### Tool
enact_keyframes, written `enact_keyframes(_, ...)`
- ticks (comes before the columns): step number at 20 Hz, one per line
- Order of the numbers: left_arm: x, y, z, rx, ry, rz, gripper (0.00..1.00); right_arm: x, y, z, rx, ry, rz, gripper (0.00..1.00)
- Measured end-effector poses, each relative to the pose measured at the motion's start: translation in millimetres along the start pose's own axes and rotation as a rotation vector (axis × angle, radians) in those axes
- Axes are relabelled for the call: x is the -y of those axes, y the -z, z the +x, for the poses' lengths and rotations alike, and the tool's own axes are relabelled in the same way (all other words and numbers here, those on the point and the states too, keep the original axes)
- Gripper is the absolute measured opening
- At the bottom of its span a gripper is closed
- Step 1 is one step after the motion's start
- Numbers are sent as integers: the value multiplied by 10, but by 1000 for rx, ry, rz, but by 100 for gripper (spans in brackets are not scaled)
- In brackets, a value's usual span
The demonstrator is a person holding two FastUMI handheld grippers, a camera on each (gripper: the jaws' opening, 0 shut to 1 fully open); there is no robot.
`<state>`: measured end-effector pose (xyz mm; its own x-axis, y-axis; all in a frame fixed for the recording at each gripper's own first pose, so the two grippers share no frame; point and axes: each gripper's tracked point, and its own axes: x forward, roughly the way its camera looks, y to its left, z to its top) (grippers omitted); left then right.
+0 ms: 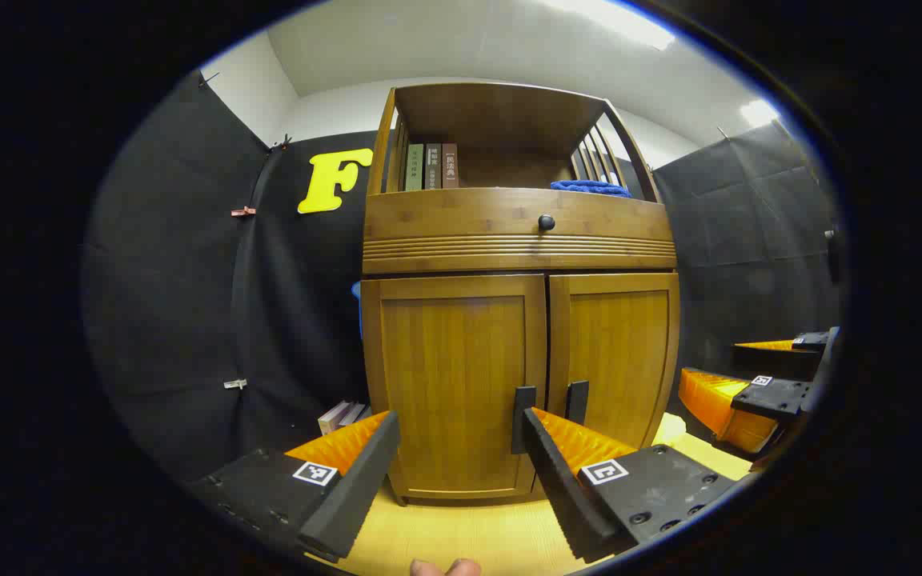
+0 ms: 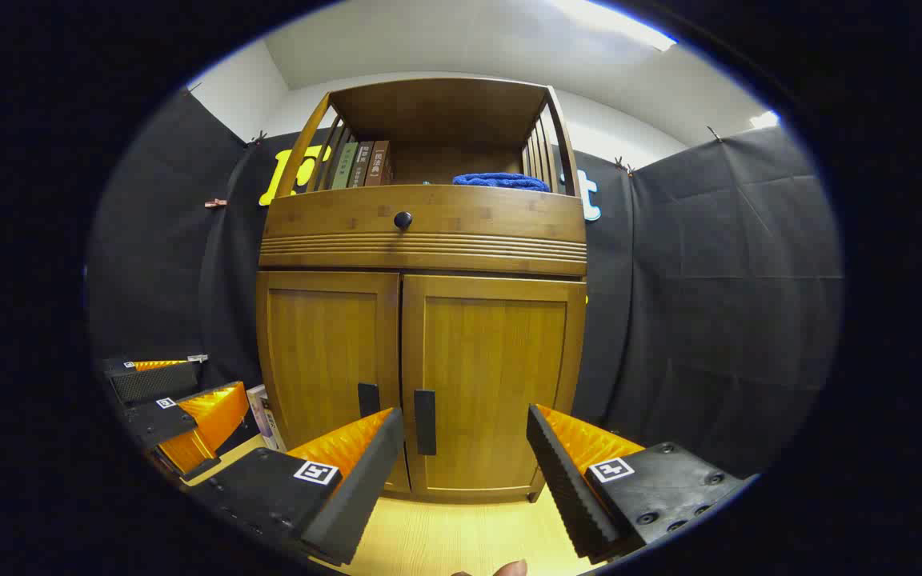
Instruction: Open the right door of the double-door shoe cabinet with the right hand, and open the left door with the left hand.
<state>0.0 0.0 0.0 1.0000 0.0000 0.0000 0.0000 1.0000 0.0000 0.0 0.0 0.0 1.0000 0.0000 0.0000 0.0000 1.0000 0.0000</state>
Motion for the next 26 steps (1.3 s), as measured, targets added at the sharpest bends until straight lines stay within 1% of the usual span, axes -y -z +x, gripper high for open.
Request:
enact_keyframes(1,1,4,2,1,0,-1,93,-11,-1,3,1,1,-3,99)
enact_keyframes(2,1,-4,1,1,0,-2,93,-9,-3,4,1,0,-3,97)
enact_keyframes(3,-14,8,15,-1,-1,0,93,-20,-7,6,0,1,-1,97)
enact_keyframes(4,-23,7,20,-1,-2,-1,93,-18,-1,20,-2,1,0,99)
enact_keyframes(6,-36,2,20,-1,-3,-3,93,-16,16,28,-6,3,-1,99)
enact_keyframes(7,-47,8,24,-2,-3,-5,93,-12,17,30,-7,4,-2,97)
enact_keyframes(8,-50,-1,24,-1,-3,-5,93,-23,23,30,-8,4,-1,97)
enact_keyframes(9,-59,3,26,0,-5,-5,93,-41,16,39,-7,4,0,99)
enact_keyframes(10,-61,1,31,0,-4,-4,93,-27,20,44,-6,5,0,97)
enact_keyframes(12,-69,2,41,2,-3,-3,95,-17,17,36,-4,8,0,97)
enact_keyframes(19,-96,3,55,3,-6,-4,93,-37,-1,43,-3,10,1,98)
enact_keyframes(20,-95,1,57,3,-5,-2,95,-47,6,44,-5,10,2,97)
enact_keyframes(25,-102,-4,58,4,-4,-4,93,-73,-6,47,-7,11,5,97)
enact_keyframes(26,-110,-8,54,3,-5,-1,93,-84,-2,59,-9,9,7,99)
